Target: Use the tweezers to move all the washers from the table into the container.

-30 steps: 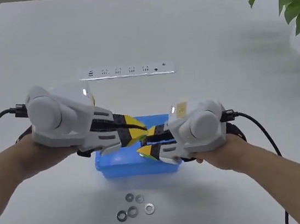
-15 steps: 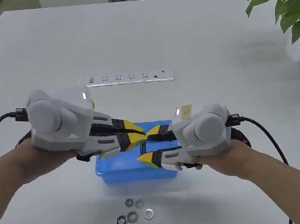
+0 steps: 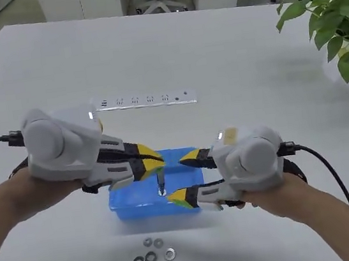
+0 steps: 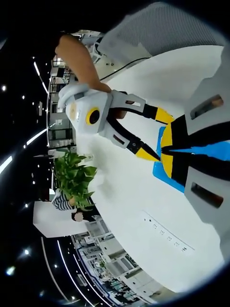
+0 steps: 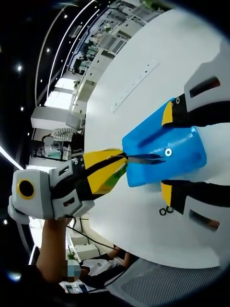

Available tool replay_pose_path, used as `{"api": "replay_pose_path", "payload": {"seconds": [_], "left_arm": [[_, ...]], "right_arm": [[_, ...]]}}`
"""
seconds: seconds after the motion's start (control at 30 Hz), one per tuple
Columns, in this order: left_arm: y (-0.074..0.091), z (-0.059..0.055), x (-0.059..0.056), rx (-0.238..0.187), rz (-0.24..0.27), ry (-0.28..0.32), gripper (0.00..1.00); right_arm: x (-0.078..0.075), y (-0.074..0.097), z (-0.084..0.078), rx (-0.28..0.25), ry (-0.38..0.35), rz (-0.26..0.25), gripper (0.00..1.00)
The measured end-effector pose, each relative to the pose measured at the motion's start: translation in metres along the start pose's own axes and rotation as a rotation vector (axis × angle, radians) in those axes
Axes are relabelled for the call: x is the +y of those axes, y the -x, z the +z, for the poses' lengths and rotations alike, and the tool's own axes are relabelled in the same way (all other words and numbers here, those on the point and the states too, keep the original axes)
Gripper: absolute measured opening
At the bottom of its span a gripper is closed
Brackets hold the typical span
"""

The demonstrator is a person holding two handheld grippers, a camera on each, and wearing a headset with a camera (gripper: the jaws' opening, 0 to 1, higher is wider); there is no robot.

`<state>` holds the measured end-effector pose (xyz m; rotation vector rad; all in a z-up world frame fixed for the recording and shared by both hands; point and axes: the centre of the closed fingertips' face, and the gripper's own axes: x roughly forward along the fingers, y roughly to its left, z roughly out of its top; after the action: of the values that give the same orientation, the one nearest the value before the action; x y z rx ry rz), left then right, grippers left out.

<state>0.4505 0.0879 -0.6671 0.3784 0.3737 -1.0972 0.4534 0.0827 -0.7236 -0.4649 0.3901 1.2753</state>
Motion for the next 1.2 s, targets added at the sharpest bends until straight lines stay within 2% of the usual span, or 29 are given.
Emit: {"api": "replay_pose_path", "payload": {"seconds": [0.37,0.87,1.03,1.2], "left_arm": [[0.014,0.015,-0.008,-0.002,0.006,0.003,0.05],[0.032,0.026,-0.029,-0.005,-0.007,-0.024,0.05],[0.032,0.027,-0.04,-0.008,-0.024,-0.031,0.05],[0.031,0.022,-0.053,-0.012,-0.04,-0.025,0.05]], "right_arm": [[0.007,0.027,-0.007,0.012,-0.036,-0.038,0.58],[0.022,0.05,-0.016,-0.002,-0.078,-0.063,0.75],[0.027,0.055,-0.019,-0.005,-0.088,-0.062,0.79],[0.036,0.059,-0.023,-0.005,-0.09,-0.053,0.83]]}}
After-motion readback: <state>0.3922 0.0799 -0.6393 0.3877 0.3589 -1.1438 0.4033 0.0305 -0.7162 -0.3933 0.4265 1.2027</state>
